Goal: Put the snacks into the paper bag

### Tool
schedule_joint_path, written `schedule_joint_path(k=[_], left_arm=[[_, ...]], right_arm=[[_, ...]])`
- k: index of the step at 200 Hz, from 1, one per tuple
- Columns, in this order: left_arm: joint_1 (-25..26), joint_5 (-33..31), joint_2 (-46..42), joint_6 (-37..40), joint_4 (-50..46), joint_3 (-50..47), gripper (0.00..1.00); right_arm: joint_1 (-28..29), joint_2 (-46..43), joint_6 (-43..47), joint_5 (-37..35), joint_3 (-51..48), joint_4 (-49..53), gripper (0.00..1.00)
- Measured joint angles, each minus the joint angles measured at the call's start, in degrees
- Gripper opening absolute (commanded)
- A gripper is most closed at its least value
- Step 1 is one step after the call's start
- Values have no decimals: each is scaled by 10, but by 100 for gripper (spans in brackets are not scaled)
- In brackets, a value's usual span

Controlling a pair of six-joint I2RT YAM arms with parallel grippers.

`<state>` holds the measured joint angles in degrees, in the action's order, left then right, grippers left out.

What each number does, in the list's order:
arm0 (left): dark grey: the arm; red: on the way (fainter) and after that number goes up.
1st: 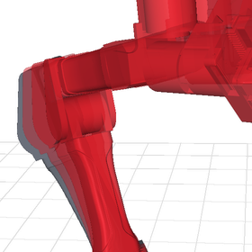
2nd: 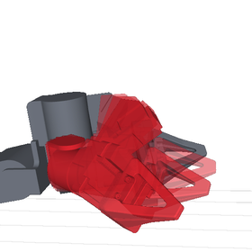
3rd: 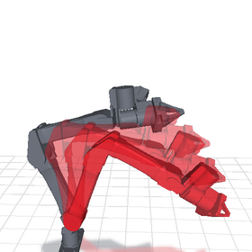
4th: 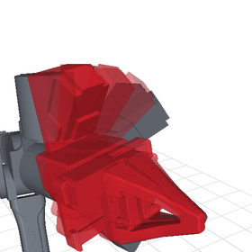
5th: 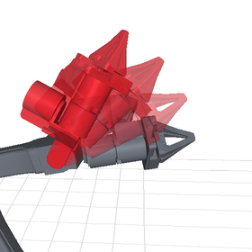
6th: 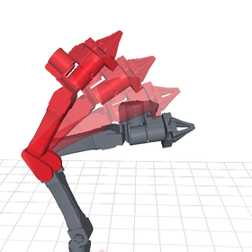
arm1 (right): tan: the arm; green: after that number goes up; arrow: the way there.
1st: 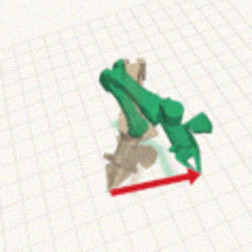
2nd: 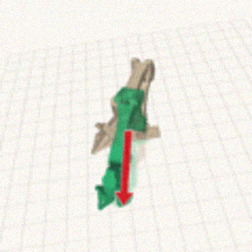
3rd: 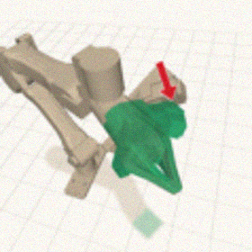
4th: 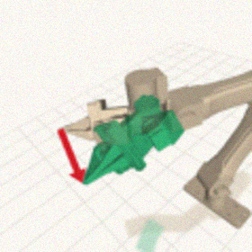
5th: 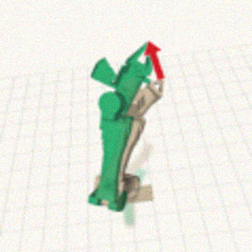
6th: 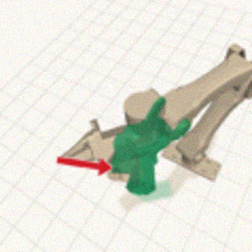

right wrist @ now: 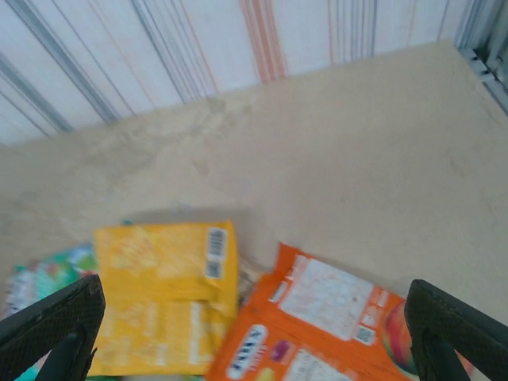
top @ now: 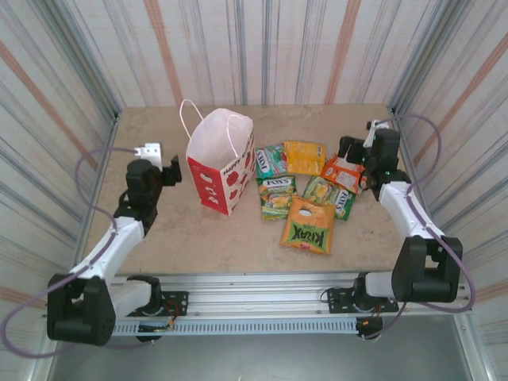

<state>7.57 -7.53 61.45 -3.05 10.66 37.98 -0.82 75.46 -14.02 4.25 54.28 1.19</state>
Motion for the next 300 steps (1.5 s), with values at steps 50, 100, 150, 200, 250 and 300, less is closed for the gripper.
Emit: schedule_joint_path(k=[50, 100, 150, 200, 250, 300], left_arm=[[0, 30, -36, -49, -304, 224, 73], [0, 143, -37, -90, -460, 326, 71], [0, 203, 40, -105, -483, 406, 73], [0, 240, 142, -113, -436, 468, 71], [0, 256, 227, -120, -406, 532, 20], [-1, 260, 216, -120, -413, 547, 4]], right_arm=[[90, -41, -83, 42, 79, 150, 99], [229, -16, -177, 59, 87, 168, 99], [301, 72, -219, 39, 93, 162, 100], [309, 138, -231, 46, 134, 136, 99], [314, 192, -230, 59, 169, 109, 98], [328, 272, -221, 57, 253, 108, 98]])
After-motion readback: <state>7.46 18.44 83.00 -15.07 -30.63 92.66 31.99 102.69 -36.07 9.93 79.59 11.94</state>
